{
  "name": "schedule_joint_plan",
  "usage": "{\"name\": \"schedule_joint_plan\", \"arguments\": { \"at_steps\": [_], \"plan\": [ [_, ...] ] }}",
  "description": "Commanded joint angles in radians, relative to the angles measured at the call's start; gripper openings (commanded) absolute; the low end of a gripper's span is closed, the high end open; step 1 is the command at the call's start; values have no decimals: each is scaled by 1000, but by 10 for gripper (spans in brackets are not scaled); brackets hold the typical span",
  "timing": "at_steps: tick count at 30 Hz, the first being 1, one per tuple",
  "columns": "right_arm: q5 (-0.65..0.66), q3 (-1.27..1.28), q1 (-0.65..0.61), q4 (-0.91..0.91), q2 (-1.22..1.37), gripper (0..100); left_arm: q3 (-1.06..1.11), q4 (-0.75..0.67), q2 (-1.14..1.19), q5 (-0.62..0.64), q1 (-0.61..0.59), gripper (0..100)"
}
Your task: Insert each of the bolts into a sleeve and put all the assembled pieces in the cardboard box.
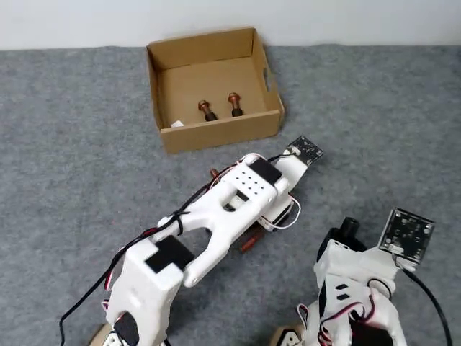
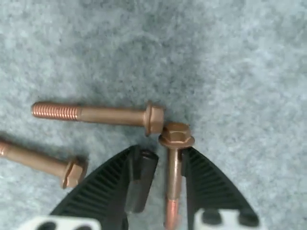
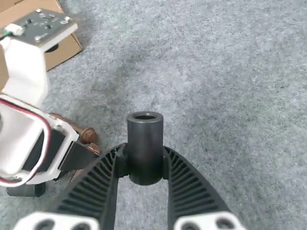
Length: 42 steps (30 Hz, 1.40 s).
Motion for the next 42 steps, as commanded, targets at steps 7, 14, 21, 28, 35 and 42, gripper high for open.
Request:
{"name": "schedule_joint_plan", "arguments": {
  "at_steps": [7, 14, 21, 28, 35, 42],
  "plan": [
    [6, -6, 7, -27, -4, 8, -150, 227, 158, -5, 18, 145],
    [6, -5, 7, -27, -4, 8, -153, 215, 172, -5, 63, 121],
    [6, -3, 7, -27, -4, 8, -188, 176, 160, 57, 63, 4],
    [6, -3, 4, -27, -5, 8, -352, 288, 37, 180, 84, 4],
    [9, -6, 1, -25, -5, 8, -234, 276, -259, 195, 100, 4],
    [9, -8, -81, -25, -5, 8, 208, 11, -621, 195, 97, 4]
  ]
}}
